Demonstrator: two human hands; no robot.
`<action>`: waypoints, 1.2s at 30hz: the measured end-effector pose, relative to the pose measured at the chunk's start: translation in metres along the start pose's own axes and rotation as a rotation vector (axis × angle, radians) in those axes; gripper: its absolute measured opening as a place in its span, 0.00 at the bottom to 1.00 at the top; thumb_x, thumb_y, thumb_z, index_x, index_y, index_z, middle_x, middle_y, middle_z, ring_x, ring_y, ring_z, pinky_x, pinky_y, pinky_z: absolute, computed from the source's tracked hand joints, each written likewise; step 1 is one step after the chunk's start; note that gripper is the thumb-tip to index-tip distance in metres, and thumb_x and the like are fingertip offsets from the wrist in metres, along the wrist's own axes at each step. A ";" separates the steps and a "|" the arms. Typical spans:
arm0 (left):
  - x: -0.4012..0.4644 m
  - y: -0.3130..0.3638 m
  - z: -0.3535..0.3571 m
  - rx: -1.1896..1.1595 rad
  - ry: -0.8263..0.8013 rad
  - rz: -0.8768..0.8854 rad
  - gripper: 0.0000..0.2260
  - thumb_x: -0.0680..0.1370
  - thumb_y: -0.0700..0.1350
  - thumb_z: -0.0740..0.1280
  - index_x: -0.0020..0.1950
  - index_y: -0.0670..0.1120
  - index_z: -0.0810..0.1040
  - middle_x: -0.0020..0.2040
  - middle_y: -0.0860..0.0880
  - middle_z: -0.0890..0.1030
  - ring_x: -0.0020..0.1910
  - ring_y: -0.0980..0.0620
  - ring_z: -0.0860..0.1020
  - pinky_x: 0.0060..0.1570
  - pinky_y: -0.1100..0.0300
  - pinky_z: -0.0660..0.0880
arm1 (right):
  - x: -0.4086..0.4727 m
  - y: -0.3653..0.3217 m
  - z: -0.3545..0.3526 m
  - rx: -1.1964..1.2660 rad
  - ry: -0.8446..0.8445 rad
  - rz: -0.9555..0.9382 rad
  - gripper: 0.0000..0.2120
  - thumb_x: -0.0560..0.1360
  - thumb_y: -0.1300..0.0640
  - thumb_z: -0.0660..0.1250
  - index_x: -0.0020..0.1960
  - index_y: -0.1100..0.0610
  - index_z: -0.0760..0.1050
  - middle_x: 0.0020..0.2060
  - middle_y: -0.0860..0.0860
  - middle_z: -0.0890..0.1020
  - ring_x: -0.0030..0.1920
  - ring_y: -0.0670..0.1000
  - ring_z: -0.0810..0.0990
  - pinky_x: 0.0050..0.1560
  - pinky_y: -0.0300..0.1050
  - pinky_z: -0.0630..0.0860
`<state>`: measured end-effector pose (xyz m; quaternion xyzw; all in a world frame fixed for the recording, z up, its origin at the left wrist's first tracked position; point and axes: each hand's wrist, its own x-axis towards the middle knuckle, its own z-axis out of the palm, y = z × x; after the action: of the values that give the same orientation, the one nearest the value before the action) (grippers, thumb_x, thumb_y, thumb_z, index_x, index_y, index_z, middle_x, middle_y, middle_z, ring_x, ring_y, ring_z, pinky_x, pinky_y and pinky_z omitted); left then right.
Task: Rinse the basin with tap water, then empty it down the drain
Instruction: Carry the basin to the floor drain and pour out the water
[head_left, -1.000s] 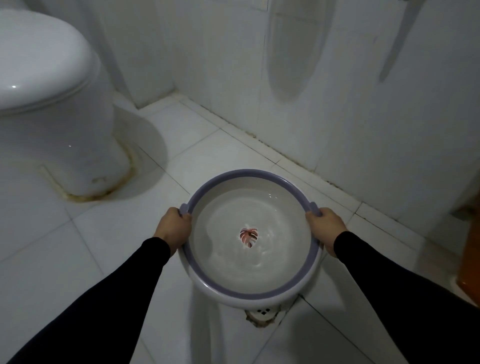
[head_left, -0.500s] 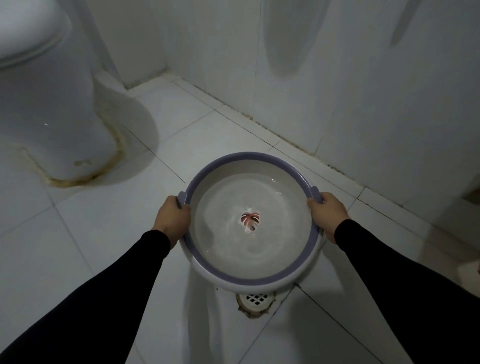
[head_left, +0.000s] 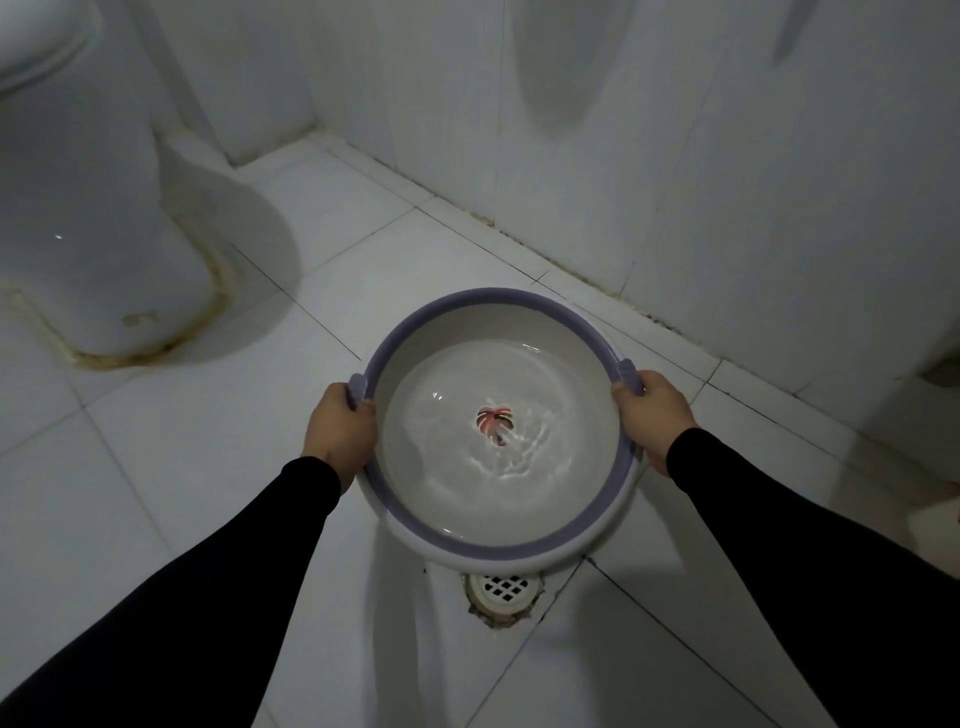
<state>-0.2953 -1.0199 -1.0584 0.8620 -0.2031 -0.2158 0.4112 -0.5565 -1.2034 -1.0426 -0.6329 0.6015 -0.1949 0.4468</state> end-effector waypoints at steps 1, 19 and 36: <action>0.000 -0.001 0.000 0.000 0.002 0.005 0.08 0.80 0.46 0.59 0.48 0.42 0.72 0.40 0.50 0.74 0.36 0.52 0.72 0.35 0.57 0.68 | 0.000 0.001 0.001 -0.001 0.004 -0.003 0.10 0.79 0.52 0.59 0.52 0.58 0.73 0.41 0.54 0.77 0.37 0.49 0.75 0.33 0.39 0.69; 0.007 0.000 0.004 -0.047 0.019 0.048 0.10 0.81 0.48 0.59 0.48 0.43 0.74 0.39 0.51 0.76 0.38 0.51 0.74 0.37 0.58 0.71 | 0.007 0.010 0.008 0.097 0.074 0.005 0.13 0.78 0.46 0.60 0.48 0.55 0.74 0.37 0.50 0.76 0.36 0.48 0.75 0.35 0.40 0.71; 0.004 0.009 0.007 -0.112 0.021 0.066 0.12 0.82 0.50 0.59 0.54 0.44 0.75 0.46 0.47 0.78 0.46 0.46 0.76 0.47 0.54 0.74 | 0.009 0.012 0.004 0.122 0.094 -0.005 0.09 0.78 0.49 0.61 0.47 0.54 0.72 0.38 0.50 0.76 0.36 0.48 0.74 0.36 0.41 0.71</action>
<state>-0.2976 -1.0313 -1.0564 0.8327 -0.2150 -0.2042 0.4677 -0.5587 -1.2091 -1.0563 -0.5961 0.6073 -0.2619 0.4553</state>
